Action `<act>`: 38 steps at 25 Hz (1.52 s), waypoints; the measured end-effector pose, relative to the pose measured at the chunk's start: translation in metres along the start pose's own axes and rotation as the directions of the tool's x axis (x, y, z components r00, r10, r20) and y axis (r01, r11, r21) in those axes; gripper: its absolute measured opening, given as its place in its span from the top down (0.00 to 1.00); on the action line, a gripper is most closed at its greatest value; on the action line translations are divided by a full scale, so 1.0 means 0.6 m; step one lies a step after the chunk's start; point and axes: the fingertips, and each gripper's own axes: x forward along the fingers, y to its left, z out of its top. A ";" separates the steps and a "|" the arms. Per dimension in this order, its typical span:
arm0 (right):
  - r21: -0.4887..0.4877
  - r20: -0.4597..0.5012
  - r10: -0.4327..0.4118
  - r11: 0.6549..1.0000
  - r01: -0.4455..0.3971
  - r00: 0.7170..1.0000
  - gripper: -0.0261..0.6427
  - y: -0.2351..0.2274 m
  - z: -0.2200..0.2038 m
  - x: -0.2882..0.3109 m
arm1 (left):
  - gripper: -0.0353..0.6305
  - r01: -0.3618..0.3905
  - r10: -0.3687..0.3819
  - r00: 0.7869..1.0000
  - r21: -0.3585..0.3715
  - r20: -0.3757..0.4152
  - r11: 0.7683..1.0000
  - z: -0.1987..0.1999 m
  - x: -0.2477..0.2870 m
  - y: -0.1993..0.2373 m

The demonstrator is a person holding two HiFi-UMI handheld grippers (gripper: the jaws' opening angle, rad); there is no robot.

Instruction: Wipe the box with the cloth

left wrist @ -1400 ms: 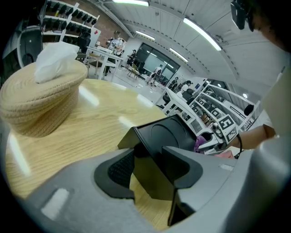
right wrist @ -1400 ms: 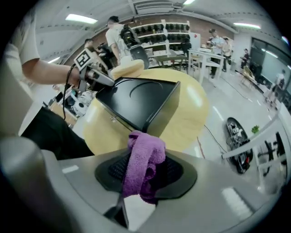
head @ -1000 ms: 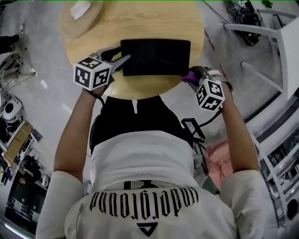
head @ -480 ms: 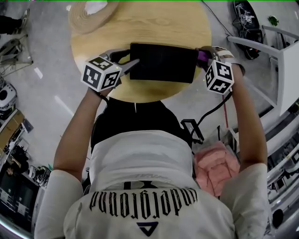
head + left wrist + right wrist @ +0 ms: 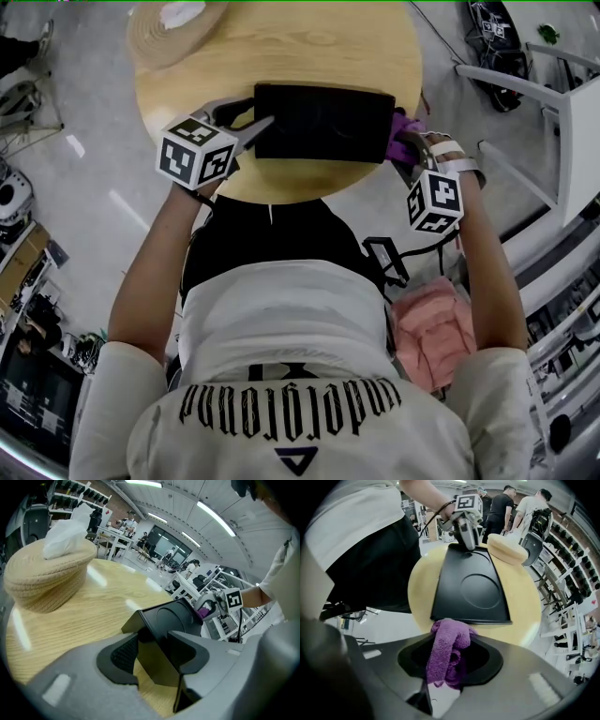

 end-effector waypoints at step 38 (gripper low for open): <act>-0.101 -0.010 0.082 0.992 -0.082 0.997 0.75 0.046 -0.003 0.044 | 0.63 0.026 -0.026 0.999 0.004 -0.020 1.000 -0.004 0.002 -0.002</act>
